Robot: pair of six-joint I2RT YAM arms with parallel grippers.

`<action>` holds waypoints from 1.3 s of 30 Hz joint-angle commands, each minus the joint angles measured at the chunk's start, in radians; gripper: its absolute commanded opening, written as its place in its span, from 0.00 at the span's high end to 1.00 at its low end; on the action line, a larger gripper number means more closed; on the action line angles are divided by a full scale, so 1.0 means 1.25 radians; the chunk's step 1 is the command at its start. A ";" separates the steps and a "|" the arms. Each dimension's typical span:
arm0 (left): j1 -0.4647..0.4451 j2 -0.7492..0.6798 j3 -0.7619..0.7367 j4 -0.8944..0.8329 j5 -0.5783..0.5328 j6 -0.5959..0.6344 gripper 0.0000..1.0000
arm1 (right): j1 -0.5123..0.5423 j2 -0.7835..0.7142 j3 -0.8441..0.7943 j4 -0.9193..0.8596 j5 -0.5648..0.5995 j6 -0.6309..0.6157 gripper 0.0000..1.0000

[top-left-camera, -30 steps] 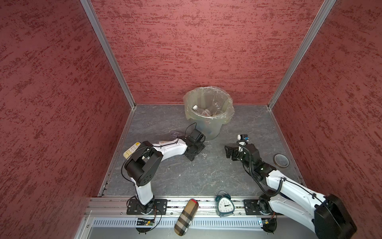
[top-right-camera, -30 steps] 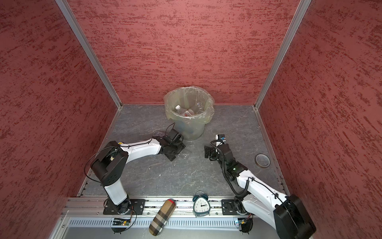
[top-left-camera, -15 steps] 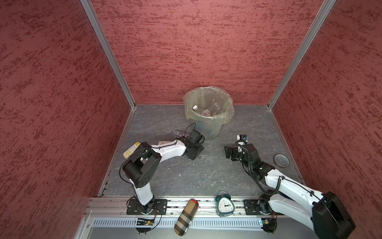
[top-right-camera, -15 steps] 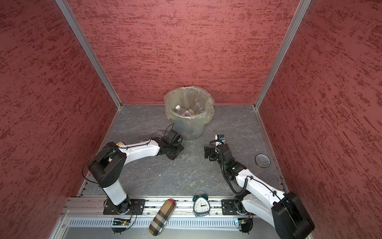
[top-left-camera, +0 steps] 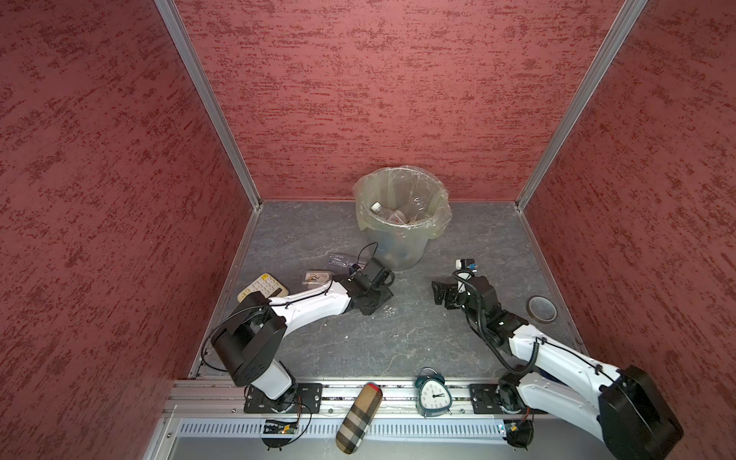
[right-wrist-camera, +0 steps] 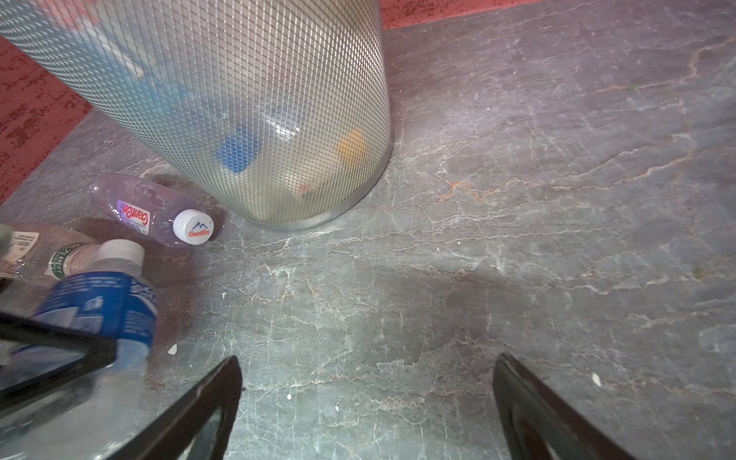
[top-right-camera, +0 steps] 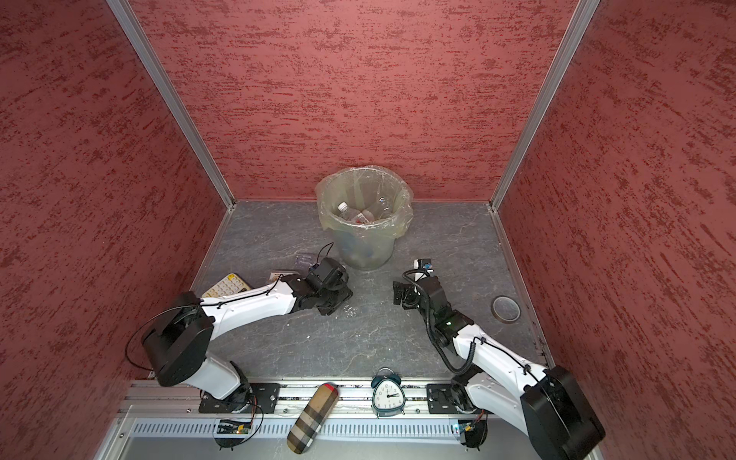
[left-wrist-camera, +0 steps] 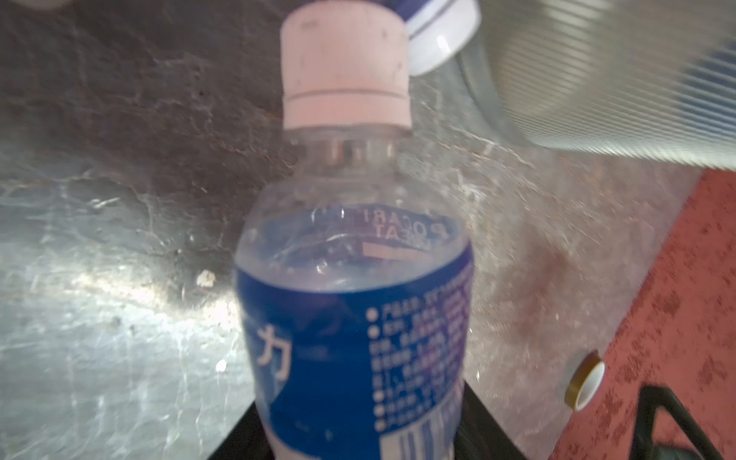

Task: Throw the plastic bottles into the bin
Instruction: 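Close the left gripper around the blue-labelled bottle's body, then lift the blue-labelled bottle upright with the left gripper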

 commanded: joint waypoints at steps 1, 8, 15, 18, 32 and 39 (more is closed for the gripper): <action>-0.014 -0.048 -0.022 0.014 -0.045 0.092 0.54 | -0.002 0.002 0.004 0.024 0.022 -0.002 0.01; -0.014 -0.164 -0.110 0.083 -0.051 0.223 0.55 | -0.002 0.002 -0.002 0.032 0.020 -0.002 0.01; -0.008 -0.304 -0.223 0.160 -0.053 0.362 0.56 | -0.002 -0.014 -0.017 0.056 0.008 -0.007 0.01; -0.007 -0.370 -0.257 0.162 -0.068 0.416 0.56 | -0.002 -0.020 -0.023 0.064 0.004 -0.008 0.01; -0.002 -0.696 -0.328 -0.005 -0.126 0.547 0.48 | 0.000 -0.029 -0.029 0.075 0.002 -0.007 0.01; -0.004 -0.873 -0.345 -0.107 -0.134 0.561 0.49 | 0.000 -0.031 -0.030 0.075 -0.002 -0.007 0.01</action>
